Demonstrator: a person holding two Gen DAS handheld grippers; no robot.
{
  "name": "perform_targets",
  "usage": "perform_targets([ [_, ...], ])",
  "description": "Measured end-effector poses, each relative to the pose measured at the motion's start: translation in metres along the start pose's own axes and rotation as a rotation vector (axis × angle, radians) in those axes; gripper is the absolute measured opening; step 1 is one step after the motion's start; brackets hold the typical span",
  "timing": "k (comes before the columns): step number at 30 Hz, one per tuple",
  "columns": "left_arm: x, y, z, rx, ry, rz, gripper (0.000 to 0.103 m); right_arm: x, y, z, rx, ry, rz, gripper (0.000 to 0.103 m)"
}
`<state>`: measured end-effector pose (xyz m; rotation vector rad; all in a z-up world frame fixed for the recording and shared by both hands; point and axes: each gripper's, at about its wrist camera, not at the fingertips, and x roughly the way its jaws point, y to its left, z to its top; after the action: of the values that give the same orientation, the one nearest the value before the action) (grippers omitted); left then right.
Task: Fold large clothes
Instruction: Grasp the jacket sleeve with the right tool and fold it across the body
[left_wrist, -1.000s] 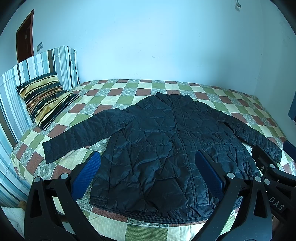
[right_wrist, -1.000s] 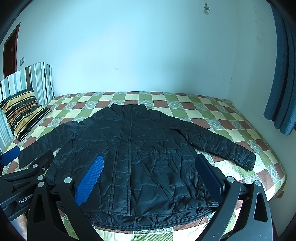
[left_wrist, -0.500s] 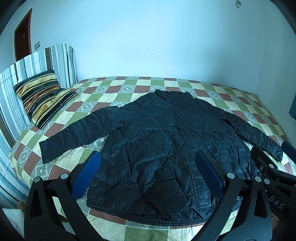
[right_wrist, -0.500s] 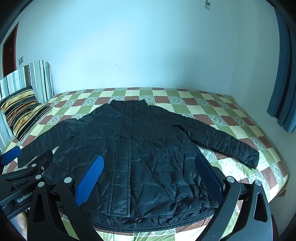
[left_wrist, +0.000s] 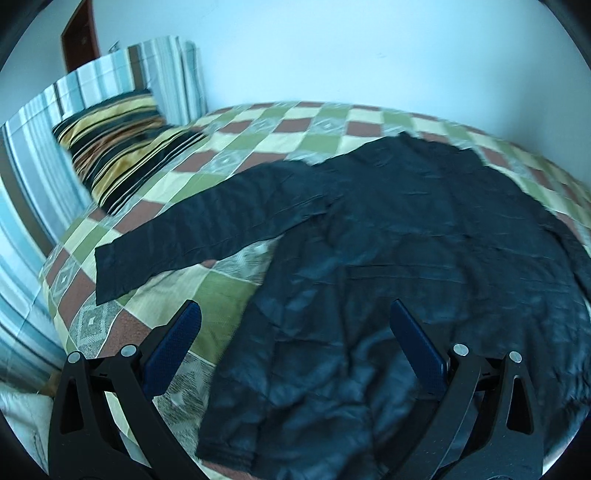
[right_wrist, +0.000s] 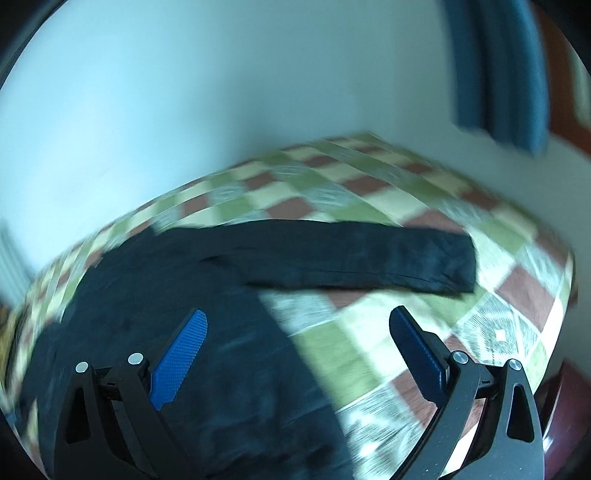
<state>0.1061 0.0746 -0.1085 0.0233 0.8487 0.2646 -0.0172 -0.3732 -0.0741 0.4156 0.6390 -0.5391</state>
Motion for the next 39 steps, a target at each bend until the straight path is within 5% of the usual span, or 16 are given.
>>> perform_targets([
  [2,0.01,0.004,0.002,-0.009,0.006,0.029,0.101,0.021,-0.048,0.01,0.107,0.01,-0.047,0.096],
  [5,0.024,0.008,0.004,-0.013,0.014,0.069,0.101,0.042,-0.103,0.018,0.233,0.037,-0.123,0.067],
  [11,0.049,0.017,0.007,-0.038,0.054,0.134,0.101,0.068,-0.186,0.016,0.49,0.07,-0.13,0.066],
  [17,0.063,0.018,0.006,-0.036,0.089,0.166,0.101,0.112,-0.211,0.011,0.628,0.158,0.009,0.066],
  [24,0.069,0.015,0.004,-0.035,0.102,0.178,0.101,0.138,-0.207,0.017,0.658,0.124,0.051,0.066],
  [28,0.073,0.014,0.001,-0.032,0.115,0.181,0.101,0.153,-0.202,0.023,0.622,0.146,0.027,0.025],
  [30,0.074,0.014,0.0,-0.027,0.118,0.18,0.101,0.152,-0.2,0.026,0.634,0.133,0.05,0.016],
  [39,0.077,0.023,-0.003,-0.028,0.101,0.189,0.101,0.1,-0.113,0.076,0.425,-0.032,0.107,0.013],
])
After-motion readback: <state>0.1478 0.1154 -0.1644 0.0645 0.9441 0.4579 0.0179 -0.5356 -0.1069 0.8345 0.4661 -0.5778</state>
